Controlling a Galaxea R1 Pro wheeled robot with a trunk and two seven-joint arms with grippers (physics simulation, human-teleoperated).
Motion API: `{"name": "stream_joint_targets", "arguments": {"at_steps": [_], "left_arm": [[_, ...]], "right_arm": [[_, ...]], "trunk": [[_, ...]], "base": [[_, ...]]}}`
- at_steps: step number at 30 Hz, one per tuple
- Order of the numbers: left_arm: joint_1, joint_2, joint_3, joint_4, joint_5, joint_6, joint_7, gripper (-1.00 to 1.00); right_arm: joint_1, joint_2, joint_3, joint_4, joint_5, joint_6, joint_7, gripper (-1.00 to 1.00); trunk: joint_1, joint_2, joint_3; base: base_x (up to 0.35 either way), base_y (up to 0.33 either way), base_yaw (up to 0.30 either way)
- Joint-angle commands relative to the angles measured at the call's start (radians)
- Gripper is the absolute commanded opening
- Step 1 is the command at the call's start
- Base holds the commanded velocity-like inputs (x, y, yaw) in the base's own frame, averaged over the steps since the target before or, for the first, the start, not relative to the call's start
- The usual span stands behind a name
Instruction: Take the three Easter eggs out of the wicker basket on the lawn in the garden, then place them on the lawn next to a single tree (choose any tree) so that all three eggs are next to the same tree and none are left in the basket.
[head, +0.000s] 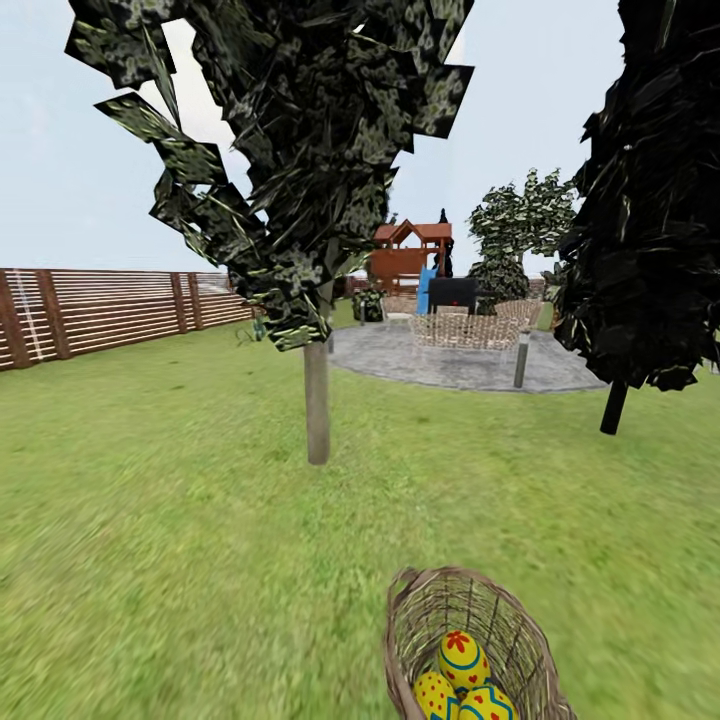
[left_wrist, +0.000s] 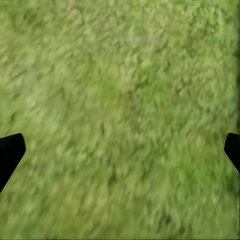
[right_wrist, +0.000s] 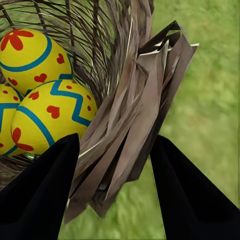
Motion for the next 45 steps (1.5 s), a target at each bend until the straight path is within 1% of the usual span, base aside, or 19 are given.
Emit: {"name": "stream_joint_targets", "arguments": {"at_steps": [1,8,11,26,29,31,45], "left_arm": [[0.000,-0.001,0.001,-0.002,0.006,0.005,0.003,1.00],[0.000,0.000,0.001,-0.002,0.006,0.005,0.003,1.00],[0.000,-0.001,0.000,-0.002,0.006,0.005,0.003,1.00],[0.000,-0.002,0.000,-0.002,0.006,0.005,0.003,1.00],[0.000,-0.002,-0.001,-0.002,0.006,0.005,0.003,1.00],[0.000,-0.002,-0.002,-0.002,0.006,0.005,0.003,1.00],[0.000,-0.003,-0.003,-0.002,0.006,0.005,0.003,1.00]], "right_arm": [[-0.001,0.000,0.001,0.000,-0.003,-0.005,0.000,-1.00],[-0.001,0.000,0.001,-0.002,-0.003,-0.005,0.000,-1.00],[-0.001,0.004,0.003,-0.002,-0.002,-0.005,-0.001,-1.00],[-0.001,0.003,0.003,0.000,-0.006,-0.007,-0.001,-1.00],[-0.001,0.004,0.004,0.003,-0.007,-0.065,-0.001,-1.00],[-0.001,0.004,0.004,0.004,-0.006,-0.085,-0.001,-1.00],[-0.001,0.009,0.007,0.004,-0.006,-0.091,-0.001,-1.00]], "trunk": [[0.000,-0.001,-0.001],[0.000,-0.001,-0.001],[0.000,-0.001,-0.001],[0.000,-0.001,-0.001],[0.000,-0.001,-0.001],[0.000,-0.001,-0.001],[0.000,-0.001,-0.001]], "base": [[0.252,-0.247,0.000],[0.252,-0.247,0.004],[0.251,-0.247,0.159],[0.244,-0.246,0.291],[0.240,-0.247,0.298],[0.240,-0.247,0.298],[0.240,-0.233,0.298]]}}
